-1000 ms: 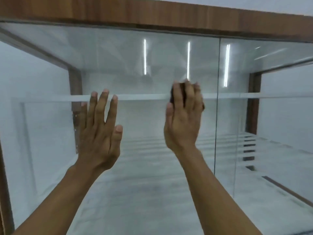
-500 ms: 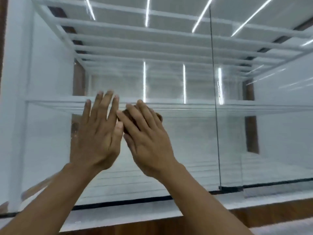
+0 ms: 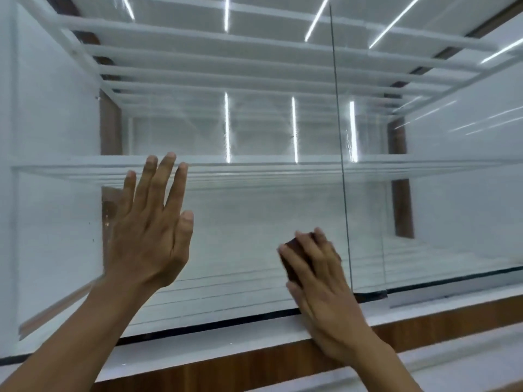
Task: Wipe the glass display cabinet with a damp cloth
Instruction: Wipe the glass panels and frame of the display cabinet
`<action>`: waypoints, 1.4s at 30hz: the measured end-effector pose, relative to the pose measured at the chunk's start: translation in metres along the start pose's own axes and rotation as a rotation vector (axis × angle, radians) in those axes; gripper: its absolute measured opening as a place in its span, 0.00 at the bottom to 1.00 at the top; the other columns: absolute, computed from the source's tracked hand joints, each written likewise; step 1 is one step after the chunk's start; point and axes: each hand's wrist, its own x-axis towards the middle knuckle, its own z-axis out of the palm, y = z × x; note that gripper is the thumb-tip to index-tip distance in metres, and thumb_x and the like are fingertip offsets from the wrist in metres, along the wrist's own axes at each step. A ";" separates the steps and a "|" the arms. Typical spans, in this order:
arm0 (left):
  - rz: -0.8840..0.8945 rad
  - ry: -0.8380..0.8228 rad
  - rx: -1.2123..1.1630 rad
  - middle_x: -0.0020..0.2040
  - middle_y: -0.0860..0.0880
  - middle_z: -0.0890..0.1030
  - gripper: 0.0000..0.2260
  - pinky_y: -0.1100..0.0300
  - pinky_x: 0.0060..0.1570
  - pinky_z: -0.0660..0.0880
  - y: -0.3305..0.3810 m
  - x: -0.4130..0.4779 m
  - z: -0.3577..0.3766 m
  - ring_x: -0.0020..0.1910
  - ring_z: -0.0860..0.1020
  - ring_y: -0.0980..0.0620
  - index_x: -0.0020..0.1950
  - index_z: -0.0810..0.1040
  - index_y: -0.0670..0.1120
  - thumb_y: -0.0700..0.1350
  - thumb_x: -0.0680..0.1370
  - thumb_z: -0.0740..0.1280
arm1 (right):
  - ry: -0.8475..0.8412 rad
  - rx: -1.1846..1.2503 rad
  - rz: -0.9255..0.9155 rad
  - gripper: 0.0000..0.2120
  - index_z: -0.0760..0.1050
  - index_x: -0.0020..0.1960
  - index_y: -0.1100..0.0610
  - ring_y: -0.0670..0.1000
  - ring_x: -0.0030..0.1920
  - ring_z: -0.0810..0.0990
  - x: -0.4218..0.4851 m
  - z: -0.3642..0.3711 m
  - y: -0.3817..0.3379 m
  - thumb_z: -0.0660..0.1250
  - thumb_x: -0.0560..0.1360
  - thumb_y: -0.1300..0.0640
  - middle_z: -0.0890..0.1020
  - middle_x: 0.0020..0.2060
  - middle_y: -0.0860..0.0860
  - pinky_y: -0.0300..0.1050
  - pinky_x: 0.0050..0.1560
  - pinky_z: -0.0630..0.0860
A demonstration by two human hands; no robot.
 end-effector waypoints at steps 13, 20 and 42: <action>0.041 -0.074 0.067 0.83 0.43 0.55 0.30 0.44 0.81 0.45 0.025 -0.032 0.007 0.82 0.53 0.43 0.81 0.57 0.43 0.53 0.80 0.52 | 0.179 0.101 0.381 0.27 0.49 0.81 0.44 0.54 0.81 0.43 0.060 -0.013 0.012 0.49 0.83 0.46 0.49 0.81 0.48 0.67 0.77 0.55; 0.103 -0.092 0.049 0.83 0.47 0.54 0.27 0.42 0.76 0.55 -0.010 0.176 -0.033 0.82 0.54 0.46 0.82 0.55 0.48 0.56 0.84 0.45 | 0.251 0.062 0.172 0.25 0.53 0.80 0.46 0.53 0.81 0.46 0.318 -0.083 0.058 0.50 0.84 0.47 0.54 0.80 0.48 0.58 0.80 0.50; -0.083 -0.182 0.250 0.83 0.43 0.54 0.29 0.42 0.81 0.46 -0.272 0.310 -0.193 0.83 0.49 0.42 0.82 0.56 0.46 0.53 0.82 0.53 | 0.245 0.080 0.139 0.24 0.62 0.77 0.60 0.65 0.77 0.58 0.562 -0.054 -0.179 0.59 0.82 0.56 0.62 0.73 0.59 0.65 0.76 0.57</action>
